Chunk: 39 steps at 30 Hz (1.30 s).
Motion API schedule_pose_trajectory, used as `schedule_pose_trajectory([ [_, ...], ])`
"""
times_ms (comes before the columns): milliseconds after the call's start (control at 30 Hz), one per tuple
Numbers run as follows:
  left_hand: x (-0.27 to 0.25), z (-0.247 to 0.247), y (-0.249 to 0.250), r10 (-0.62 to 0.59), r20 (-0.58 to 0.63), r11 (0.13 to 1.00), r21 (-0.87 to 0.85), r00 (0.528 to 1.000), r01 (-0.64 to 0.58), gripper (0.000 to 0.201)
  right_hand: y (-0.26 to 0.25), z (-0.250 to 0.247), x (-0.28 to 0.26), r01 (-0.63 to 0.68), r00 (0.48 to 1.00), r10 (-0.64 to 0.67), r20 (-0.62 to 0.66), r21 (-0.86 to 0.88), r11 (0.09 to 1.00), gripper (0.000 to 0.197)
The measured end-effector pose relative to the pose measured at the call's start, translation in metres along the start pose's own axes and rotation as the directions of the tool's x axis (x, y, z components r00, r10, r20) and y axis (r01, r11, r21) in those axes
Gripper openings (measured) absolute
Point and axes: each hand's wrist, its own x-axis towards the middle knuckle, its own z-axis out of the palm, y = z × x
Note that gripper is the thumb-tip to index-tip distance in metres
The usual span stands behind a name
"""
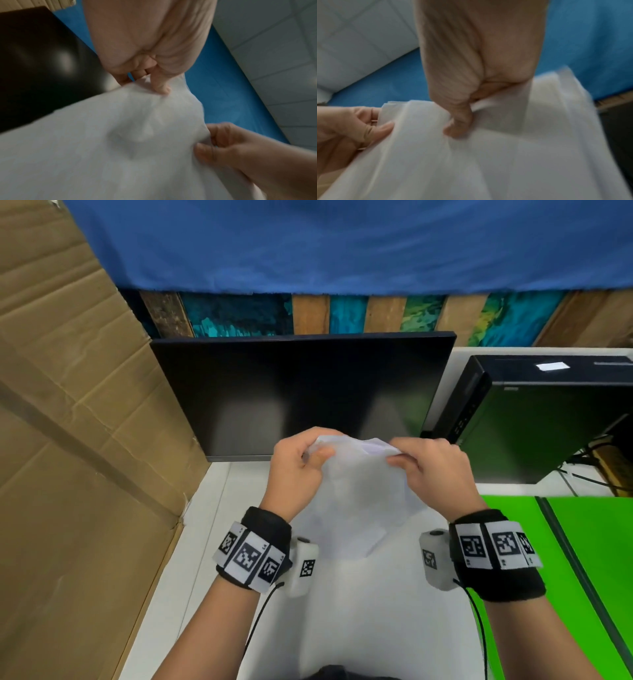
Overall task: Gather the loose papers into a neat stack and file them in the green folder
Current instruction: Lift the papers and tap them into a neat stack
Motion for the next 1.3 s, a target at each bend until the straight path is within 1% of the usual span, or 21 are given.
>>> schedule_pose_trajectory([
  [33,0.002,-0.004,-0.001,-0.008,0.030,1.000,0.028,1.000,0.007,0.021,0.001,-0.001,-0.001,0.012,1.000,-0.011,-0.027,0.023,1.000,0.022],
  [100,0.005,-0.015,-0.013,-0.127,0.126,0.981,0.162,0.984,0.106,0.024,0.009,-0.004,-0.003,0.039,0.997,-0.030,-0.073,0.129,0.991,0.021],
  [200,-0.004,-0.038,-0.047,-0.404,0.206,0.878,0.361,0.891,0.314,0.012,0.037,-0.003,-0.003,0.021,0.996,0.012,-0.083,0.388,0.921,0.017],
  [267,-0.016,-0.057,-0.071,-0.492,0.217,0.836,0.387,0.843,0.389,0.010,0.057,0.000,-0.004,-0.017,0.996,0.063,-0.069,0.530,0.848,0.017],
  [333,-0.027,-0.077,-0.091,-0.533,0.197,0.831,0.301,0.823,0.467,0.014,0.071,0.007,-0.008,-0.100,0.990,0.142,-0.009,0.660,0.744,0.013],
  [400,-0.038,-0.087,-0.107,-0.585,0.095,0.810,0.020,0.805,0.586,0.028,0.078,0.015,-0.013,-0.182,0.971,0.236,0.042,0.770,0.612,0.020],
  [467,-0.047,-0.085,-0.112,-0.620,0.063,0.741,-0.283,0.782,0.610,0.052,0.081,0.024,-0.016,-0.223,0.943,0.329,0.055,0.837,0.500,0.028],
  [500,-0.050,-0.081,-0.112,-0.616,0.103,0.699,-0.384,0.781,0.603,0.071,0.080,0.027,-0.018,-0.226,0.930,0.363,0.051,0.860,0.458,0.026],
  [567,-0.050,-0.073,-0.104,-0.573,0.198,0.656,-0.472,0.795,0.589,0.080,0.075,0.030,-0.019,-0.209,0.937,0.344,0.067,0.893,0.397,0.018],
  [633,-0.040,-0.070,-0.094,-0.532,0.176,0.684,-0.487,0.828,0.543,0.075,0.070,0.026,-0.020,-0.192,0.964,0.247,0.104,0.910,0.366,0.017],
  [700,-0.029,-0.070,-0.084,-0.479,0.116,0.765,-0.430,0.870,0.479,0.064,0.069,0.023,-0.021,-0.164,0.978,0.179,0.109,0.930,0.329,0.028],
  [767,-0.025,-0.069,-0.081,-0.430,0.069,0.839,-0.337,0.900,0.427,0.052,0.073,0.029,-0.024,-0.152,0.976,0.196,0.100,0.951,0.270,0.038],
  [833,-0.031,-0.063,-0.094,-0.458,0.056,0.837,-0.309,0.887,0.452,0.056,0.076,0.047,-0.032,-0.224,0.958,0.230,0.170,0.946,0.235,0.056],
  [867,-0.039,-0.060,-0.104,-0.503,0.059,0.816,-0.297,0.862,0.496,0.057,0.077,0.063,-0.039,-0.286,0.939,0.263,0.222,0.928,0.239,0.065],
  [900,-0.047,-0.056,-0.115,-0.557,0.063,0.786,-0.282,0.828,0.550,0.057,0.078,0.079,-0.046,-0.345,0.917,0.295,0.269,0.906,0.246,0.065],
  [967,-0.060,-0.048,-0.133,-0.648,0.083,0.722,-0.250,0.757,0.645,0.049,0.080,0.106,-0.059,-0.439,0.876,0.340,0.344,0.860,0.260,0.039],
  [1033,-0.066,-0.040,-0.142,-0.687,0.068,0.694,-0.232,0.724,0.681,0.039,0.084,0.122,-0.068,-0.464,0.859,0.365,0.359,0.847,0.260,0.033],
  [1100,-0.066,-0.036,-0.146,-0.721,0.038,0.669,-0.225,0.692,0.709,0.039,0.088,0.127,-0.071,-0.484,0.841,0.402,0.363,0.837,0.256,0.034],
  [1133,-0.066,-0.036,-0.148,-0.731,0.015,0.665,-0.208,0.682,0.717,0.041,0.089,0.125,-0.070,-0.484,0.844,0.400,0.358,0.829,0.279,0.027],
  [1200,-0.063,-0.036,-0.147,-0.733,-0.036,0.674,-0.173,0.679,0.718,0.037,0.091,0.114,-0.066,-0.463,0.876,0.343,0.340,0.794,0.393,0.011],
  [1300,-0.053,-0.037,-0.124,-0.669,-0.095,0.743,-0.111,0.737,0.660,0.024,0.091,0.091,-0.055,-0.388,0.922,0.280,0.269,0.658,0.646,0.016],
])
